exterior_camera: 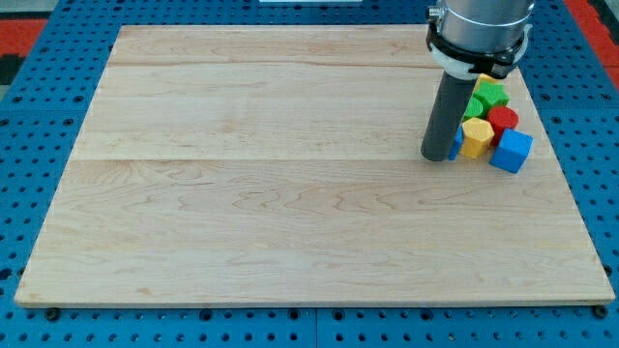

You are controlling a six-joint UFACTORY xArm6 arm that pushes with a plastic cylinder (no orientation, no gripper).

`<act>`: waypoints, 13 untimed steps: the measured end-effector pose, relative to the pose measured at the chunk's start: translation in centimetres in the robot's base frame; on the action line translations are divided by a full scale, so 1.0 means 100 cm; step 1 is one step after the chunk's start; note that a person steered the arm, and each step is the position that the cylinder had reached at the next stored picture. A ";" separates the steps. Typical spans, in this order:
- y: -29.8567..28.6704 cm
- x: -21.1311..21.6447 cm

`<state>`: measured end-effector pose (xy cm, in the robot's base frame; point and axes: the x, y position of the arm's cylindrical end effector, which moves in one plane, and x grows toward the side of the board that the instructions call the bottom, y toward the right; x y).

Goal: Move the arm towards the right to the yellow heart

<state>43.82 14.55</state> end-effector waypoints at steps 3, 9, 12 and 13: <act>0.000 0.029; 0.117 0.052; 0.155 -0.013; 0.155 -0.048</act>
<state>39.05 30.03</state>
